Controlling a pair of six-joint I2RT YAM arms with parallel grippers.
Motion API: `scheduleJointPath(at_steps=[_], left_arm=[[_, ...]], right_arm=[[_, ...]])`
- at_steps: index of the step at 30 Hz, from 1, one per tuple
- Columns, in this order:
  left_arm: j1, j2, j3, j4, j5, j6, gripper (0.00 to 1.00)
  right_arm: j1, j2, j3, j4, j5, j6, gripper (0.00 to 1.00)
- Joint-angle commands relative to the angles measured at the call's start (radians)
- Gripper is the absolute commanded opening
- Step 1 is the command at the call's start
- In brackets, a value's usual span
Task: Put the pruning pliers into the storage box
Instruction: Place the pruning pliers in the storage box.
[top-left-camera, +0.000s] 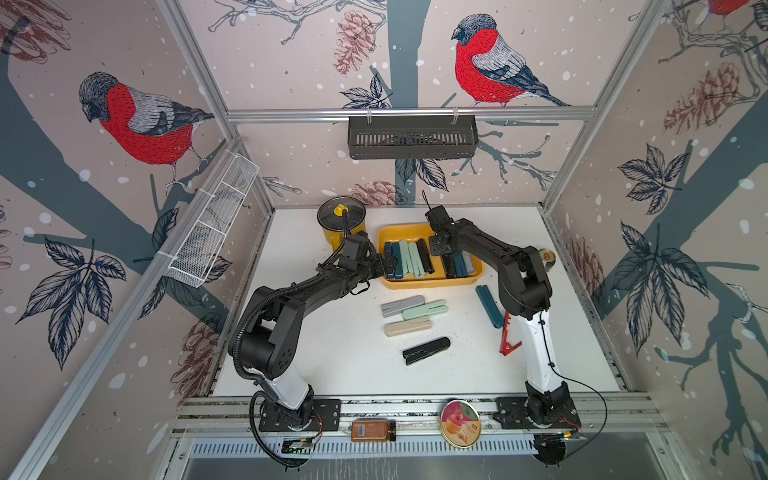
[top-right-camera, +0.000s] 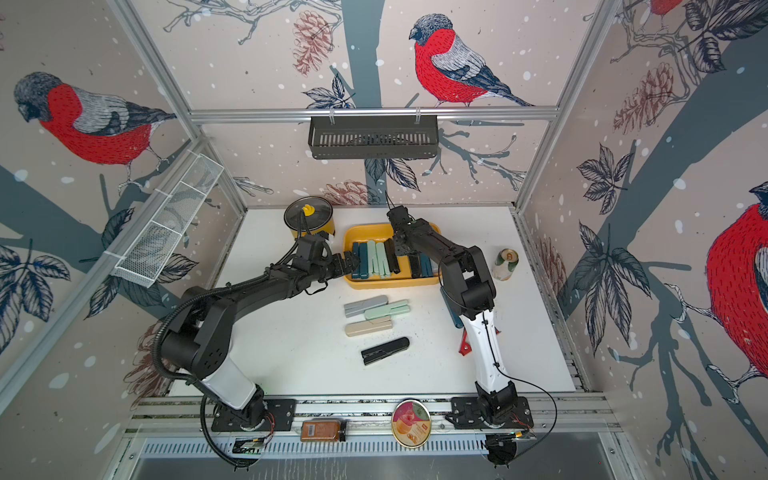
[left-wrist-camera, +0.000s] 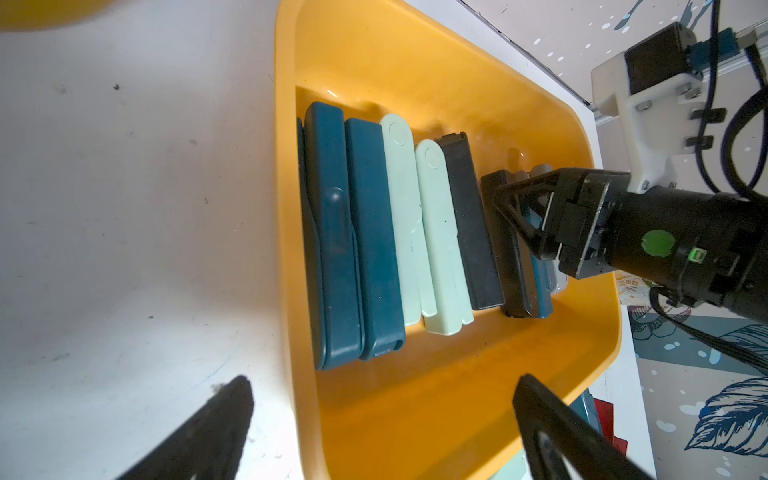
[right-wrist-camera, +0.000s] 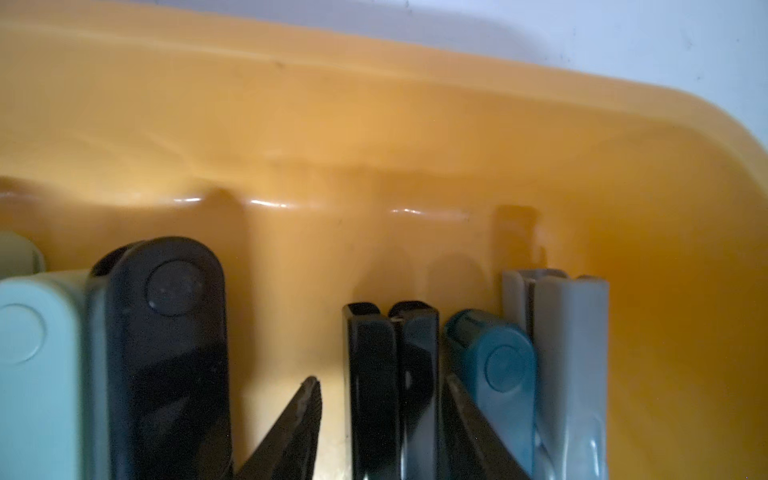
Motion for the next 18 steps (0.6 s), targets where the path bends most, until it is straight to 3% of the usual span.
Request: scheduleJointPath(at_steps=[1, 9, 18], left_arm=[[0.001, 0.004, 0.005, 0.022, 0.005, -0.005, 0.98], [0.001, 0.006, 0.003, 0.026, 0.010, -0.008, 0.98], [0.001, -0.001, -0.002, 0.024, 0.004, -0.007, 0.98]], right_arm=[[0.002, -0.005, 0.002, -0.023, 0.057, -0.020, 0.48], [0.001, -0.013, -0.011, -0.031, 0.079, -0.016, 0.48], [0.005, -0.094, -0.046, 0.019, -0.003, 0.006, 0.53]])
